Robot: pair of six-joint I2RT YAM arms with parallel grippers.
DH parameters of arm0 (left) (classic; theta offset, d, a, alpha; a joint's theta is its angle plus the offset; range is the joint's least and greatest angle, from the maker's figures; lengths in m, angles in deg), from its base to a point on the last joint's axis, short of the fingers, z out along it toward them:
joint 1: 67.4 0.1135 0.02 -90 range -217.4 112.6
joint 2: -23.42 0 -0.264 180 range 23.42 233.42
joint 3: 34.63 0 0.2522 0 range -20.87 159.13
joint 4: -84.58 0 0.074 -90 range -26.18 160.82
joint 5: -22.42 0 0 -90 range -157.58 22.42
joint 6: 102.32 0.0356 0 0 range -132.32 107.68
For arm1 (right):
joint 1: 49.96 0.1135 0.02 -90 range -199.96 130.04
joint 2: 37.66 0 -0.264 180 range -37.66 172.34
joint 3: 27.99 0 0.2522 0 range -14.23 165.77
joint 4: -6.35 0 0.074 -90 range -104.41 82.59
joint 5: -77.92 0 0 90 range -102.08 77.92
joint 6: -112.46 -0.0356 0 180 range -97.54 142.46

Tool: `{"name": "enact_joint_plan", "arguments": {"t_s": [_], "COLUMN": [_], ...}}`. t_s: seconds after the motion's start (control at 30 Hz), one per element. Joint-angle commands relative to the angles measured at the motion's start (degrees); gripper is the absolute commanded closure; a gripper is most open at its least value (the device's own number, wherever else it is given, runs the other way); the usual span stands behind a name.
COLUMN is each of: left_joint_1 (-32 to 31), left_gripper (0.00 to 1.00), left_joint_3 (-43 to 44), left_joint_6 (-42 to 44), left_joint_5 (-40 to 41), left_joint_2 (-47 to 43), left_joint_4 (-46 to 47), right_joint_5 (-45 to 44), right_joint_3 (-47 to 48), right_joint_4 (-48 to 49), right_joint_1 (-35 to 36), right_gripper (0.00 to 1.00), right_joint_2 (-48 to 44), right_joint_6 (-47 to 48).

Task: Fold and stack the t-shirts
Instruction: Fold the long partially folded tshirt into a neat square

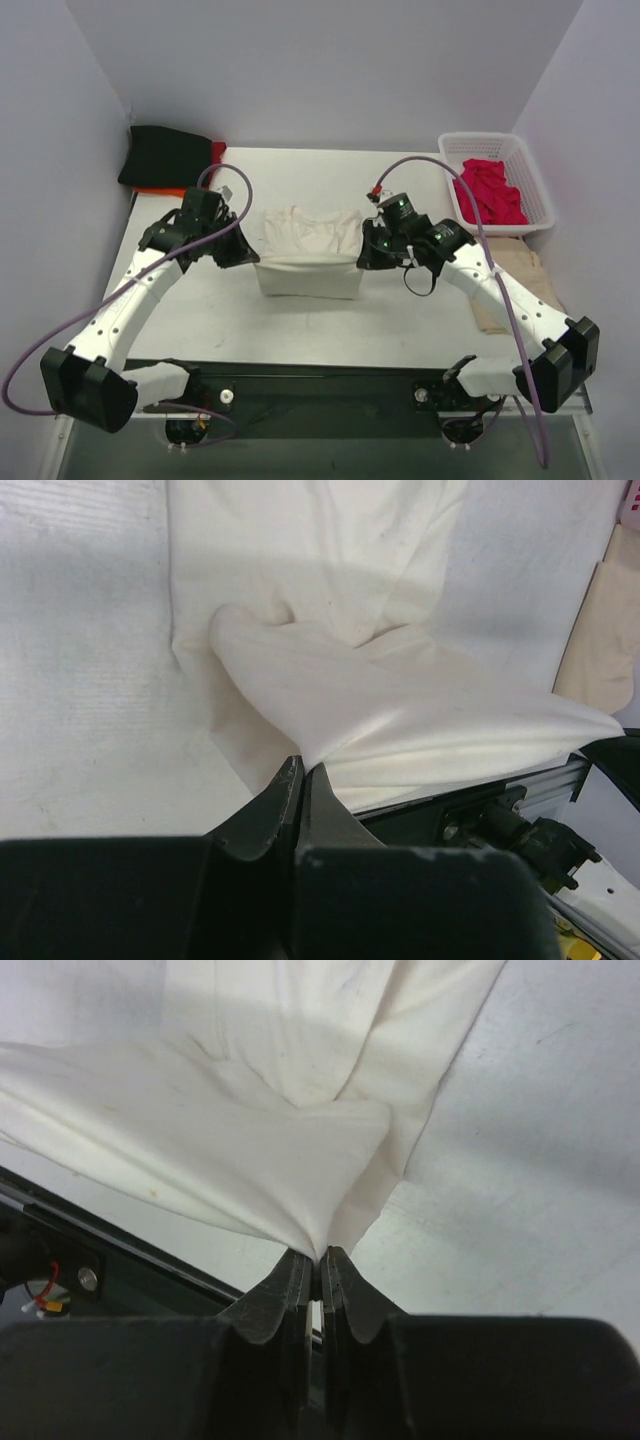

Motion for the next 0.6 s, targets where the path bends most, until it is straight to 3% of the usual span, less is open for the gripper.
{"name": "enact_joint_plan", "arguments": {"t_s": [0.0, 0.57], "left_joint_1": [1.05, 1.93], "left_gripper": [1.00, 1.00], "left_joint_3": [5.30, 23.31], "left_joint_6": [3.88, 6.35], "left_joint_5": [7.97, 9.28], "left_joint_2": [3.69, 30.06], "left_joint_4": [1.05, 5.62], "right_joint_5": [-4.82, -0.33], "right_joint_3": [4.65, 26.18], "right_joint_4": [-5.37, -1.76], "right_joint_1": [-4.14, -11.43], "right_gripper": [1.00, 1.00], "right_joint_2": [2.17, 30.19], "right_joint_6": [4.30, 6.50]}}
